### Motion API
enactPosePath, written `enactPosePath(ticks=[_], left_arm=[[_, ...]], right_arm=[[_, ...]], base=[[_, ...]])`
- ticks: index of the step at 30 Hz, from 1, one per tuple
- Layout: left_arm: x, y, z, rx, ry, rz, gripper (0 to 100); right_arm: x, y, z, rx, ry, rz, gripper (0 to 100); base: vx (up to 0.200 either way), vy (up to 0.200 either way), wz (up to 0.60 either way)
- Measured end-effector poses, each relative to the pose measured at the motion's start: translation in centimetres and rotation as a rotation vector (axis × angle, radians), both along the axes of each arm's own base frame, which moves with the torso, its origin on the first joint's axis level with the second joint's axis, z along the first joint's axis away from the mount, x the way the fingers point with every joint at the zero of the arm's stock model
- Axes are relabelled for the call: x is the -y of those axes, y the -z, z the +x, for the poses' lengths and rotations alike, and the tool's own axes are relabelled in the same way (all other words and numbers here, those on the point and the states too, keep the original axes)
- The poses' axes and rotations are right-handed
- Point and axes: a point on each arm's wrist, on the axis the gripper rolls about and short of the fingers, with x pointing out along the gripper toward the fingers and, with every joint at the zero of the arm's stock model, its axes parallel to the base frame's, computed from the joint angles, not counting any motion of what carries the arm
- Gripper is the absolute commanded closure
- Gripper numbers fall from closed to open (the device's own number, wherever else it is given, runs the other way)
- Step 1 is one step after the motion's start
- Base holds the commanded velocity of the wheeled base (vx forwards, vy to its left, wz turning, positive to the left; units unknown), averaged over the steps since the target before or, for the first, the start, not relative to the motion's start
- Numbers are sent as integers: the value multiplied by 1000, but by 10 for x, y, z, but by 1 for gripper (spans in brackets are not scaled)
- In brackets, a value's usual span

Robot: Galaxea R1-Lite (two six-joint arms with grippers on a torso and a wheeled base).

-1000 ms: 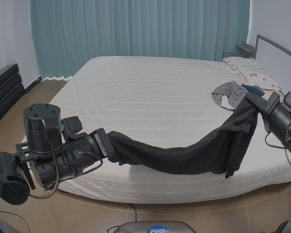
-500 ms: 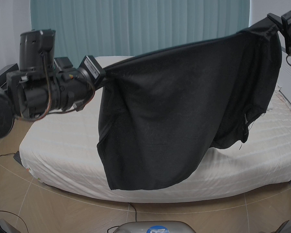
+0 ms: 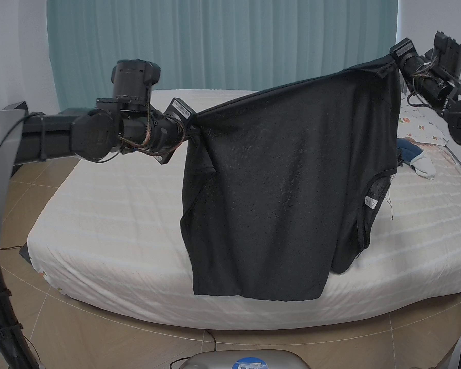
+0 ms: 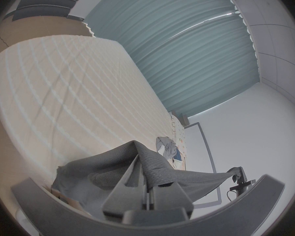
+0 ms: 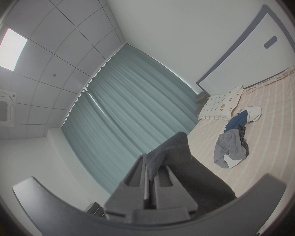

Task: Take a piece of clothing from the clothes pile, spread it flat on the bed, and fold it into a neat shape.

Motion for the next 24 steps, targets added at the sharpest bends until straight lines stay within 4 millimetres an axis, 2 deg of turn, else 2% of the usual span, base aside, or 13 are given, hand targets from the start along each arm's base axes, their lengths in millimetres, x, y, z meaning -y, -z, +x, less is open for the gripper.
enactPosePath(ticks=[5, 14, 24], left_arm=[[5, 23, 21, -31, -4, 11, 100], [16, 54, 48, -51, 4, 20, 100], [41, 105, 73, -54, -23, 54, 100]], right_arm=[[-3, 31, 28, -47, 7, -8, 100], [-11, 84, 58, -169, 15, -16, 100], [-14, 156, 81, -294, 35, -32, 100]], base=[[200, 0, 0], [200, 0, 0], [0, 0, 0]])
